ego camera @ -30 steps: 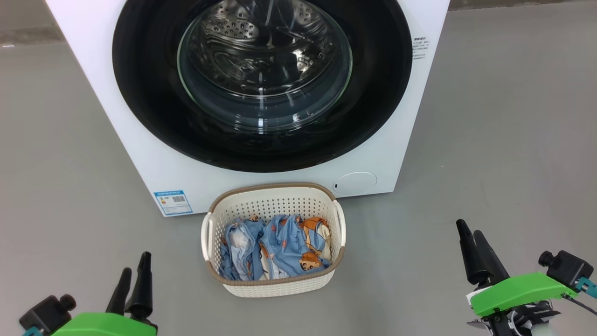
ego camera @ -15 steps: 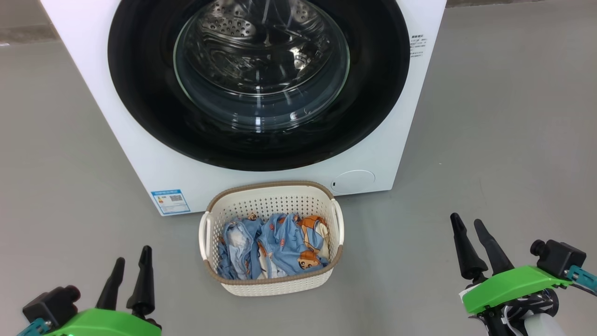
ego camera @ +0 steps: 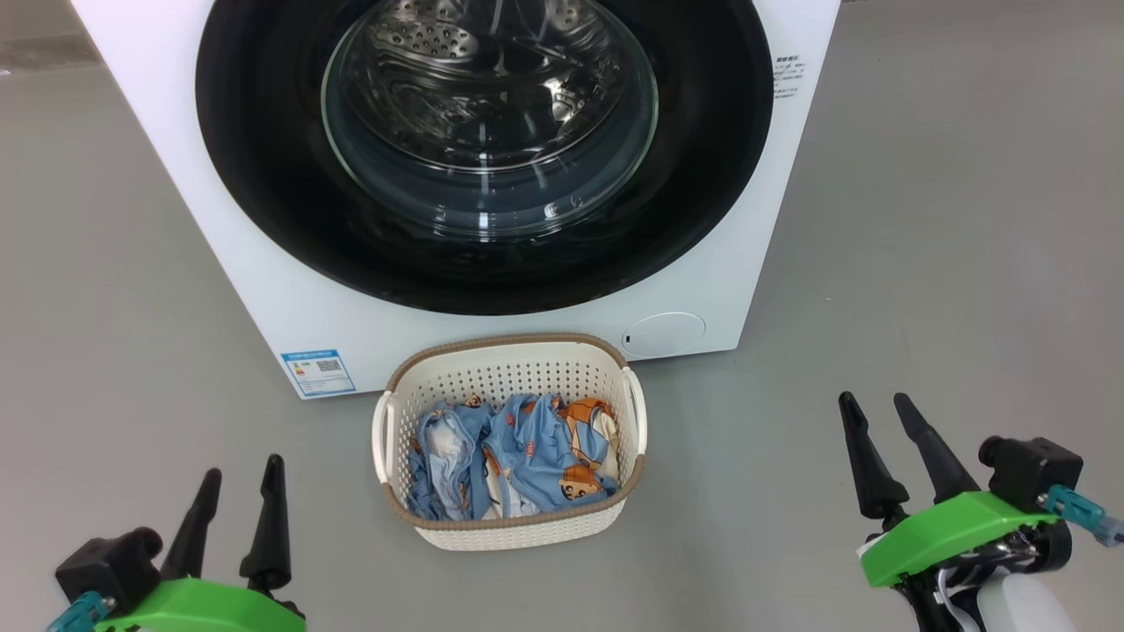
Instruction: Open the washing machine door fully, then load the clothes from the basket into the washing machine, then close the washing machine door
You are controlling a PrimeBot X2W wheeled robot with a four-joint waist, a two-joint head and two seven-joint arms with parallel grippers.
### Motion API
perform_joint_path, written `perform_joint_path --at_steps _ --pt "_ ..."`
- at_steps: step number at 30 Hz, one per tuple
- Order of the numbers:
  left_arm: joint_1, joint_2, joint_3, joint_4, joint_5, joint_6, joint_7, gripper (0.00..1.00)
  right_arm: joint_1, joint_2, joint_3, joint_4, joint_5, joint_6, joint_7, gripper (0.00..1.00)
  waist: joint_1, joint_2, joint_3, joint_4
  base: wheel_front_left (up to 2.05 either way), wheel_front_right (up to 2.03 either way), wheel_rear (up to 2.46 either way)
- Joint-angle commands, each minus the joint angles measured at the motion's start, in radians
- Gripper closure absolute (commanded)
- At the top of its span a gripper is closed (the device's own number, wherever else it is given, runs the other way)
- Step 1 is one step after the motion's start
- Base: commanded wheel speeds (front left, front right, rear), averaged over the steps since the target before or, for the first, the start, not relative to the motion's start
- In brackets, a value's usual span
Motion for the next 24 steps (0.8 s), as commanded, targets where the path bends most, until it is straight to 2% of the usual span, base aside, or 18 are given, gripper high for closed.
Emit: perform_joint_path --at_steps 1,5,24 --pt "-0.052 0.021 0.03 -0.029 0.026 -0.002 -0.013 0.0 -0.054 -0.011 0.016 -0.027 -0.03 0.001 -0.014 0.0 0.0 0.0 0.0 0.0 0.0 0.0 0.0" --pt "-0.043 0.012 0.036 -0.04 0.103 -0.001 -0.028 0.0 -0.065 -0.018 0.019 -0.022 -0.098 0.001 -0.029 0.0 -0.0001 0.0 -0.005 0.001 0.0 0.0 0.0" --pt "-0.047 0.012 0.079 -0.021 0.338 -0.002 -0.084 0.0 -0.092 -0.019 0.017 -0.004 -0.336 0.001 -0.084 0.0 -0.0001 0.0 -0.018 0.001 0.0 0.0 0.0"
